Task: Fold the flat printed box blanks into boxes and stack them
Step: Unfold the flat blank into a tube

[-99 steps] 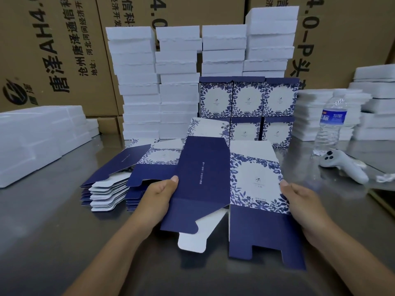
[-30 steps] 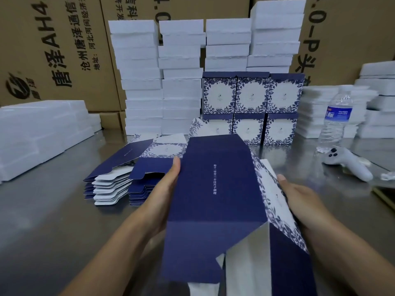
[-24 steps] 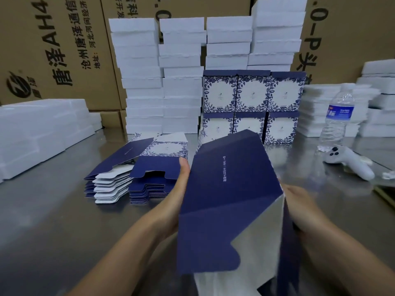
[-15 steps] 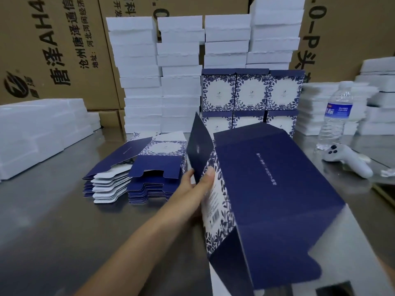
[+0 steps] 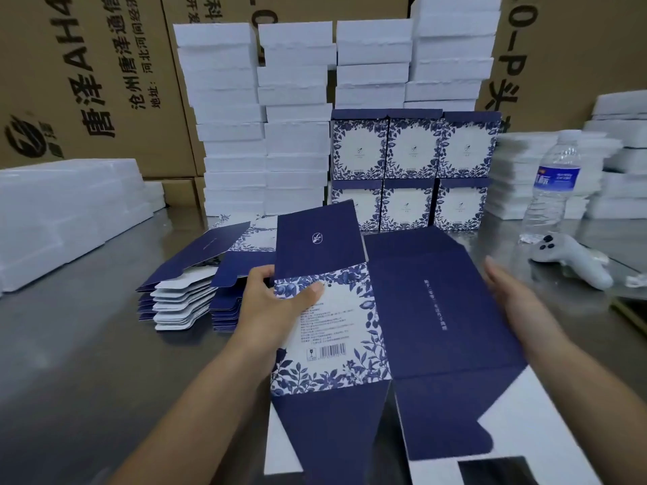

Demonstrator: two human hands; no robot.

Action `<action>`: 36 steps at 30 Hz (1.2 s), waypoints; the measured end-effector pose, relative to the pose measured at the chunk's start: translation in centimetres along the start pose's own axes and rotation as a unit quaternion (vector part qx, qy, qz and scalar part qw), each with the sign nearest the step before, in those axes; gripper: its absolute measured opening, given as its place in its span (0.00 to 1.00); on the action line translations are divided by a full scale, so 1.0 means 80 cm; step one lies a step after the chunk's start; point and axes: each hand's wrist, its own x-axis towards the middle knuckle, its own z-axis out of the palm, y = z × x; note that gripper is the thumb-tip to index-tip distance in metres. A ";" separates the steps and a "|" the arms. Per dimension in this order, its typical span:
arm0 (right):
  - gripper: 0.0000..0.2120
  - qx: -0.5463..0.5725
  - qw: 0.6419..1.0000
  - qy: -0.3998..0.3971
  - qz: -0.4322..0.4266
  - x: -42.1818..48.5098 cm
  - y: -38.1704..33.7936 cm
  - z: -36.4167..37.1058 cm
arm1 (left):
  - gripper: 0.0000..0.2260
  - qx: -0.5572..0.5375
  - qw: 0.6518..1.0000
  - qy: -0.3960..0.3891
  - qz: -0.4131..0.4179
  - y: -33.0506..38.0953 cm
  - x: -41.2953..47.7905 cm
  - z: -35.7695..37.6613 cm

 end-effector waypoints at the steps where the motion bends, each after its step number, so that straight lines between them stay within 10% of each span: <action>1: 0.23 -0.011 1.000 0.007 -0.003 0.002 0.002 0.001 | 0.26 0.014 1.000 0.001 0.021 -0.003 0.003 -0.002; 14: 0.16 -0.190 0.966 0.128 -0.118 0.002 0.019 0.001 | 0.05 0.061 0.998 -0.017 0.026 0.004 0.001 0.004; 19: 0.21 -0.190 0.962 0.139 -0.140 0.004 0.015 -0.003 | 0.22 0.091 0.995 -0.045 0.021 -0.004 0.001 0.002; 25: 0.18 -0.205 0.961 0.126 -0.137 0.013 0.026 -0.007 | 0.18 0.173 0.974 0.014 0.142 -0.004 0.003 -0.002; 36: 0.18 -0.325 0.915 0.134 -0.197 0.019 0.026 -0.011 | 0.19 0.127 0.985 0.052 0.105 -0.004 0.008 -0.007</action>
